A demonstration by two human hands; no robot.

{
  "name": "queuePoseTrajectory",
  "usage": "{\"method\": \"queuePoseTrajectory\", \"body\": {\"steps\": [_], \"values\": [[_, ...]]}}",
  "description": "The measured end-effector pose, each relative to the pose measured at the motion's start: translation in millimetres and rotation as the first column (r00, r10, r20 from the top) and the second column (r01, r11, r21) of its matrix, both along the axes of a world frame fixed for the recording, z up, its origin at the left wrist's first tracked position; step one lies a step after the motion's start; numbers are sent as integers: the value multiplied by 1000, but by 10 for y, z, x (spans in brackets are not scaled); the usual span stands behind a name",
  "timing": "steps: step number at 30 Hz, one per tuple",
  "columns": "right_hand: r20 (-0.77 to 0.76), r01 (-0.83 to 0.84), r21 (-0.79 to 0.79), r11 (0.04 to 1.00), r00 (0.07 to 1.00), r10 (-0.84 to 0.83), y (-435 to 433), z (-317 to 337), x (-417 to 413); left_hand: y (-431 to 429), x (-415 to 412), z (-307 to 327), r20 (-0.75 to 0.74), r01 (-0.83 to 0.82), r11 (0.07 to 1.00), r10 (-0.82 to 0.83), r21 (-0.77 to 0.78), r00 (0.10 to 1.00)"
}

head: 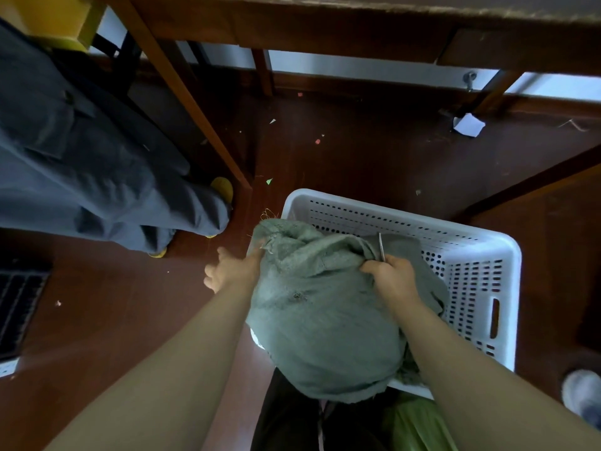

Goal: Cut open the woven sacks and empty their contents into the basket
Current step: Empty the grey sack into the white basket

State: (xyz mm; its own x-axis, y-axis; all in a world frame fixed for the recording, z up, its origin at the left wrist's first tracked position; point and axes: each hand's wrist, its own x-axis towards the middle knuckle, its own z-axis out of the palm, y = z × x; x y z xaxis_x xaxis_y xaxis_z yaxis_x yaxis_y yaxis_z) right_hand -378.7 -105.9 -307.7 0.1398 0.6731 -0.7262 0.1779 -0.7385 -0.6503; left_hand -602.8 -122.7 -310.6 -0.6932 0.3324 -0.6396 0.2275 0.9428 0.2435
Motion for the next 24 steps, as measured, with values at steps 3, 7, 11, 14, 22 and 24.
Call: {"method": "queuePoseTrajectory", "body": {"steps": [3, 7, 11, 14, 22, 24], "values": [[-7, 20, -8, 1000, 1000, -20, -12, -7, 51, -36, 48, -291, 196, -84, 996, 88, -27, 977], [-22, 57, -26, 998, 998, -58, -15, -69, 97, -18, 187, -404, 191, -162, 959, 119, 233, 974], [24, -22, 14, 1000, 999, 22, -24, -82, 140, 84, 250, -299, 254, -395, 872, 328, 288, 910], [91, -109, 74, 991, 991, 102, -9, -66, 159, 250, 271, -25, 316, -548, 812, 475, 202, 821], [234, -121, 52, 991, 967, 106, 130, 341, 233, 404, 344, 647, 584, -506, 847, 329, 166, 742], [236, -61, 108, 992, 971, 34, 171, 553, 239, 434, 386, 870, 534, -442, 861, 256, 253, 805]]}}
